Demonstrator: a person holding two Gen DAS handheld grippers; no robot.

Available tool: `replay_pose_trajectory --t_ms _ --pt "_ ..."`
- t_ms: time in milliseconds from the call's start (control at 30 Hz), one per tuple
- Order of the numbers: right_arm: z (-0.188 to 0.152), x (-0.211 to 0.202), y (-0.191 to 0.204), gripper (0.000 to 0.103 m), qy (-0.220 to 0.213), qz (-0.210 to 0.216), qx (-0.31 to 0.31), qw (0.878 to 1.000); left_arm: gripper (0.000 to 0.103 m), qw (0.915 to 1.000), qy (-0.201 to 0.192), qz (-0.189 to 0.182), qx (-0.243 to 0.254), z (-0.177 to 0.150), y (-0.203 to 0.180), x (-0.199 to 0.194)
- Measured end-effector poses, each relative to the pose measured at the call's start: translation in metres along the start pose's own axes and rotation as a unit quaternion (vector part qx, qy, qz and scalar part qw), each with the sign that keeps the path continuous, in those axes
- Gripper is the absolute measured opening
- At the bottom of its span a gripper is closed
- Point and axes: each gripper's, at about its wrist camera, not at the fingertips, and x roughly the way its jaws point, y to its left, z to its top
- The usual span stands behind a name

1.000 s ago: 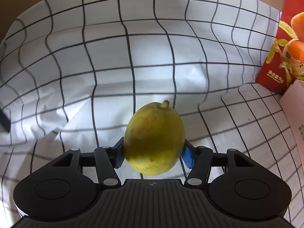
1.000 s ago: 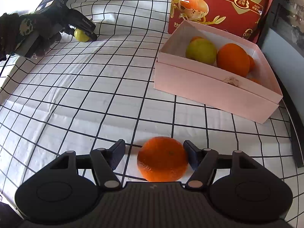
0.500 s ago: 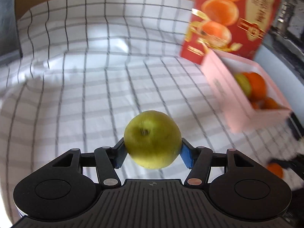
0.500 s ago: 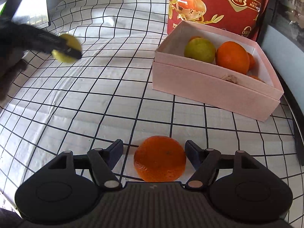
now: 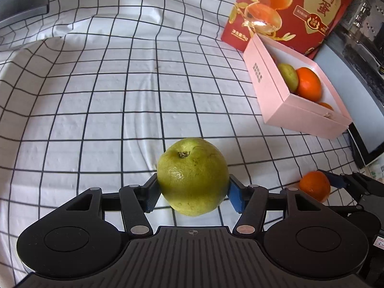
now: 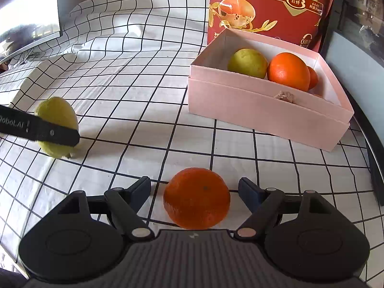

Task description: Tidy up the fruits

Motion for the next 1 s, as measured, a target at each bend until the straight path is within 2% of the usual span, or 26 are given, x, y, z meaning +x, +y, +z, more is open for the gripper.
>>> replay_pose_trajectory --t_ms 567,867,1000 --pt "-0.007 -0.019 -0.007 0.080 0.000 -0.038 -0.016 0.999 0.063 0.9996 0.004 -0.001 -0.030 -0.007 0.006 -0.001" --pt "0.001 -0.016 0.014 0.081 0.003 -0.005 -0.034 0.999 0.060 0.9993 -0.006 -0.023 -0.030 -0.008 0.004 -0.008" --pt "0.011 -0.018 0.023 0.081 -0.012 0.004 -0.051 0.999 0.060 0.9995 -0.016 -0.015 -0.021 -0.006 0.004 -0.014"
